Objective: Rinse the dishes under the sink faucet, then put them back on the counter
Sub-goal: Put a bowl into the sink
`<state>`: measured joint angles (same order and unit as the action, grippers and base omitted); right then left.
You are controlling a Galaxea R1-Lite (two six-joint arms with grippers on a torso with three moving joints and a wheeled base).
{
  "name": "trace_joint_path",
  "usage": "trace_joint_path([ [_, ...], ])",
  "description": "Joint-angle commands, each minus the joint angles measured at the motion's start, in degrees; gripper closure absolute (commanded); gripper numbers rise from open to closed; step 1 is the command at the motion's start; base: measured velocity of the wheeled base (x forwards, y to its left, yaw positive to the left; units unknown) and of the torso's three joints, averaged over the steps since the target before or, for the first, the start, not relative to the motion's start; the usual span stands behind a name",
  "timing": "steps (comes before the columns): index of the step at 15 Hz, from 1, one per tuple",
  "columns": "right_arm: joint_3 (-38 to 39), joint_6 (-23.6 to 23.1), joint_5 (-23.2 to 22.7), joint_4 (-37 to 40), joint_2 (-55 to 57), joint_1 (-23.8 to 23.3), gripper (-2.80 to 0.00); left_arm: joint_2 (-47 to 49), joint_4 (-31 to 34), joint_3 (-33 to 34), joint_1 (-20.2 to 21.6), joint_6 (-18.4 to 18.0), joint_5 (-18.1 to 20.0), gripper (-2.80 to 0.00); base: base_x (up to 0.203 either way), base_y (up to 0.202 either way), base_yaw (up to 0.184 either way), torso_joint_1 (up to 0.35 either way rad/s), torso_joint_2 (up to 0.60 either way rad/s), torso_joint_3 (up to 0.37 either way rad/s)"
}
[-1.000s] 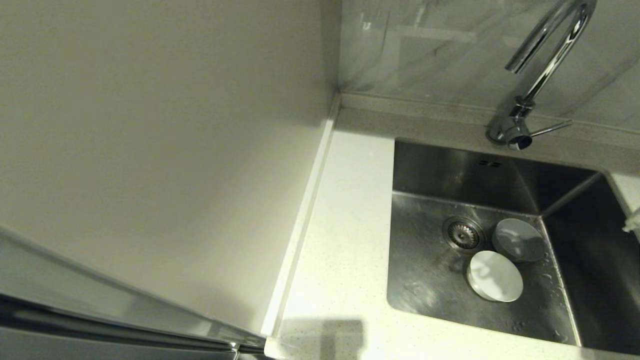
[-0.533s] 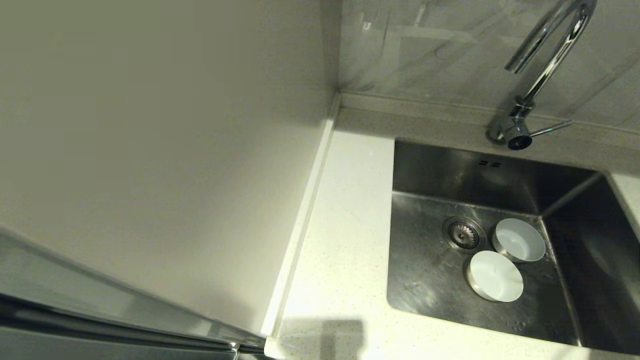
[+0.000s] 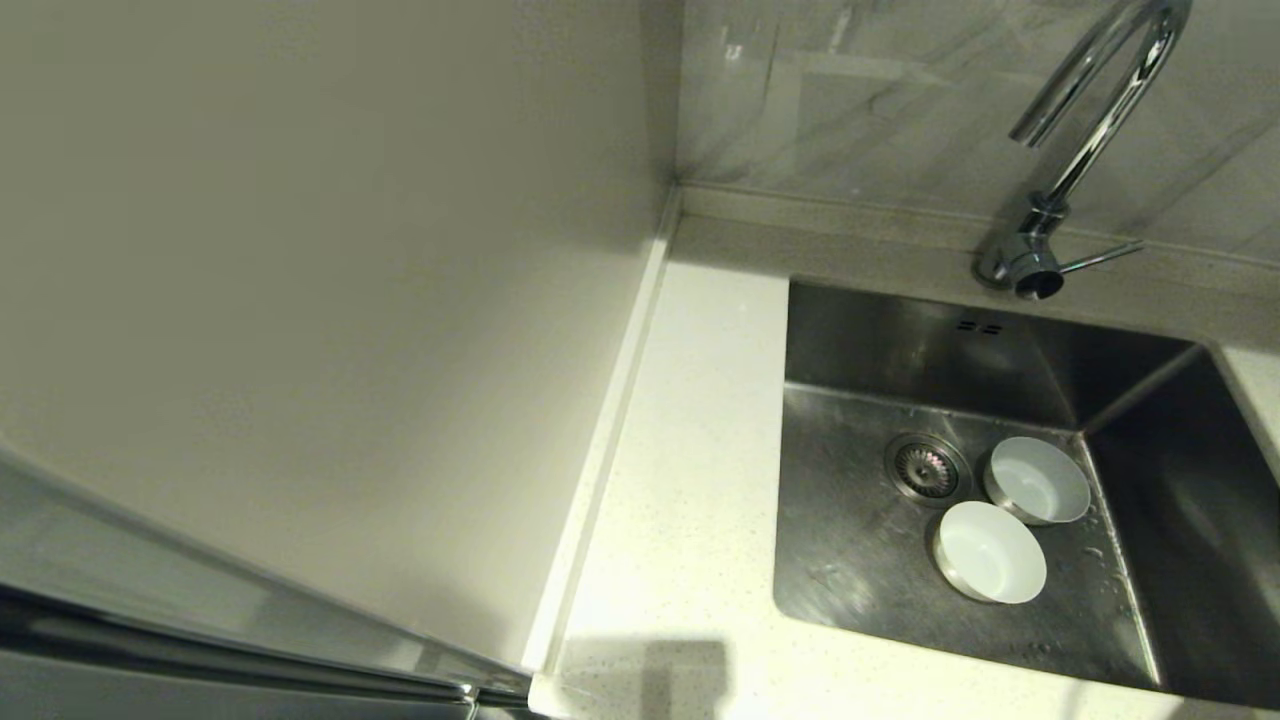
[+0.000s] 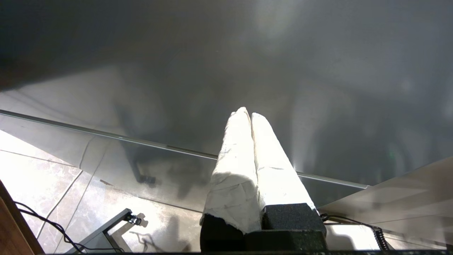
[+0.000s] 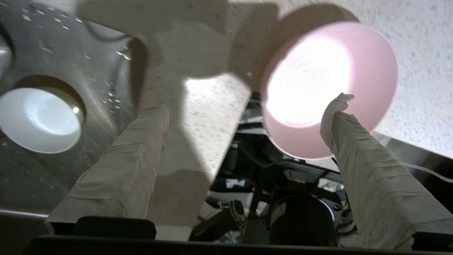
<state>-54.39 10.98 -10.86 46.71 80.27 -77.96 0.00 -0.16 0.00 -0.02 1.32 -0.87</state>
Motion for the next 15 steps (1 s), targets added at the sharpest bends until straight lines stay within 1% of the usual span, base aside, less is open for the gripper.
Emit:
trace_joint_path([
  [1, 2.3, -2.0, -0.4, 0.2, 1.1, -2.9, -2.80, -0.2, 0.0, 0.0, -0.1, 0.0, 0.0, 0.00, 0.000, 0.000, 0.000, 0.000, 0.00, 0.000],
  [3, 3.3, -3.4, -1.4, 0.1, 2.1, -4.4, -2.80, -0.2, 0.0, 0.0, 0.0, 0.0, -0.1, 0.00, 0.000, 0.000, 0.000, 0.000, 0.00, 0.000],
  [8, 5.1, -8.9, -1.7, -0.1, 6.9, -9.2, -2.80, -0.2, 0.0, 0.0, 0.0, 0.0, 0.0, 0.00, 0.000, 0.000, 0.000, 0.000, 0.00, 0.000],
  [9, 6.0, -9.4, -1.8, -1.6, 8.2, -9.3, -2.80, -0.2, 0.0, 0.0, 0.0, 0.1, 0.0, 0.00, 0.000, 0.000, 0.000, 0.000, 0.00, 0.000],
  [11, 8.8, -9.9, -2.3, -7.8, 11.3, -9.3, -2.80, -0.2, 0.0, 0.0, 0.0, 0.0, 0.0, 0.00, 0.000, 0.000, 0.000, 0.000, 0.00, 0.000],
  [12, 9.6, -10.2, -2.4, -9.4, 12.7, -9.2, -2.80, -0.2, 0.0, 0.0, 0.0, 0.0, -0.1, 0.00, 0.000, 0.000, 0.000, 0.000, 0.00, 0.000],
  [15, 10.7, -14.3, -4.4, -10.0, 14.1, -9.1, -2.80, -0.2, 0.0, 0.0, 0.0, 0.1, 0.0, 0.00, 0.000, 0.000, 0.000, 0.000, 0.00, 0.000],
])
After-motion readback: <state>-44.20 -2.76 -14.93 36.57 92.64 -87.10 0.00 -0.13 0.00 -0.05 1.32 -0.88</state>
